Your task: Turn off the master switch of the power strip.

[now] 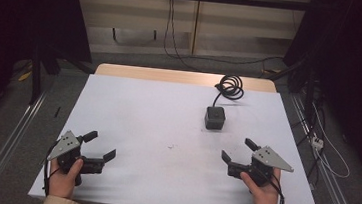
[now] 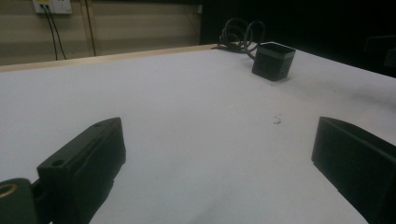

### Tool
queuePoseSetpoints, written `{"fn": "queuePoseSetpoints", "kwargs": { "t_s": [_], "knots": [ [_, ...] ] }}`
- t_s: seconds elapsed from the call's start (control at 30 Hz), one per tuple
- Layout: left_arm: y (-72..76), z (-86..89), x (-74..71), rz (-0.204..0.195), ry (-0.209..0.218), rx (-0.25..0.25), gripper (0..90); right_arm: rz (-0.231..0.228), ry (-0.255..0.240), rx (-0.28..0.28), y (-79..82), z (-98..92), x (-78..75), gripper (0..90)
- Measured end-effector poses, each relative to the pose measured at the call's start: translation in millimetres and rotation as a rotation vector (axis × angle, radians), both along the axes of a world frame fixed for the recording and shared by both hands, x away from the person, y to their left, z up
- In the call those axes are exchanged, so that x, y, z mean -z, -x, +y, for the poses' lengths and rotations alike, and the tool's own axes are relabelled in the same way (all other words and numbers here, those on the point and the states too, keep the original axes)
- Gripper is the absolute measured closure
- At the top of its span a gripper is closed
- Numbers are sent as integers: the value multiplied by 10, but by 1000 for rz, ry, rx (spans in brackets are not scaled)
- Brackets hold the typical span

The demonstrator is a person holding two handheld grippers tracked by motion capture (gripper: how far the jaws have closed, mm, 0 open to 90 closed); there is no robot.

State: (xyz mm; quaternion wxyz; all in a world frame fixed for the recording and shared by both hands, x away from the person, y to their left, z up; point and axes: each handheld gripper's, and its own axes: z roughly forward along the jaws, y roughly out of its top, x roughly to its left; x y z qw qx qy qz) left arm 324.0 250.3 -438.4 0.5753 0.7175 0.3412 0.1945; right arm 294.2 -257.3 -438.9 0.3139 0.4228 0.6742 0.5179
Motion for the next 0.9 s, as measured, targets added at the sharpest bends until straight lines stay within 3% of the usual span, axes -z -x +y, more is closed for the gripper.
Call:
{"fn": "queuePoseSetpoints", "kwargs": {
  "t_s": [0.9],
  "knots": [
    [-11, -1, 5, 1, 7, 1, 24, 31, 8, 23, -429, 54, -103, 101]
  ]
}}
